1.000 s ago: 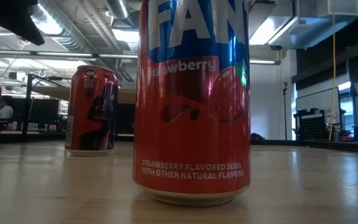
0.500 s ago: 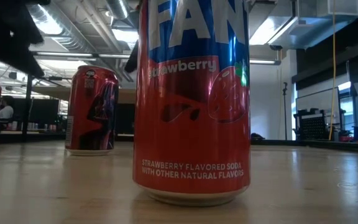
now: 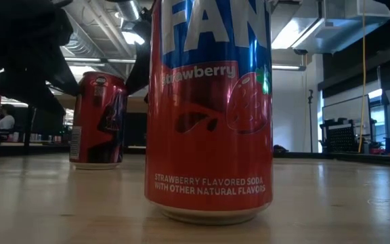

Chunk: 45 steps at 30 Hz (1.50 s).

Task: Place canned beverage on shelf
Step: Put the red black soda can on the shelf aligned with the other red black soda can

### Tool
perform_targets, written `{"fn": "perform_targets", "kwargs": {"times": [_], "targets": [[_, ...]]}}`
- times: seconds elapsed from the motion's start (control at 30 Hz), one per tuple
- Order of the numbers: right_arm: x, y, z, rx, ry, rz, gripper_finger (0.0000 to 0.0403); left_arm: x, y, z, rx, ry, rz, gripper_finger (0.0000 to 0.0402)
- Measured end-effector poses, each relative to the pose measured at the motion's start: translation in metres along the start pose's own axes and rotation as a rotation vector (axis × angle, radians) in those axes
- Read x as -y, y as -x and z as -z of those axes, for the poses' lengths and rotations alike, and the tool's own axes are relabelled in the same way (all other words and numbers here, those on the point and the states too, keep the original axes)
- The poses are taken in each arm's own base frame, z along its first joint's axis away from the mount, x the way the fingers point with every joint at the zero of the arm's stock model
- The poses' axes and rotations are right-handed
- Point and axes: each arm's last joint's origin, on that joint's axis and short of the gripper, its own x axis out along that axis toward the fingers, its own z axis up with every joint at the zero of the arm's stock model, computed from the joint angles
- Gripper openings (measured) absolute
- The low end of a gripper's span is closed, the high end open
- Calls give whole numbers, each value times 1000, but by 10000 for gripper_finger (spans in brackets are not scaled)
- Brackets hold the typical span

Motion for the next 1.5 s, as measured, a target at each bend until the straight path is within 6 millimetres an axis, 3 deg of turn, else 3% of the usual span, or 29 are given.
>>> {"fn": "perform_targets", "kwargs": {"times": [0.2,0.47,0.87,1.23,1.5], "targets": [[-4,1,2,-16,7,-42,348,-1,0,1,-28,-9,-5,376],[-27,6,8,-45,48,-80,348,-3,0,3,-84,-21,-9,364],[-43,10,8,-10,49,-154,348,-7,-6,-6,27,2,-69,360],[-43,14,5,5,52,-146,348,-7,-7,-6,-43,-28,-58,360],[-41,19,2,5,54,-147,348,-7,15,-1,-177,-70,49,357]]}}
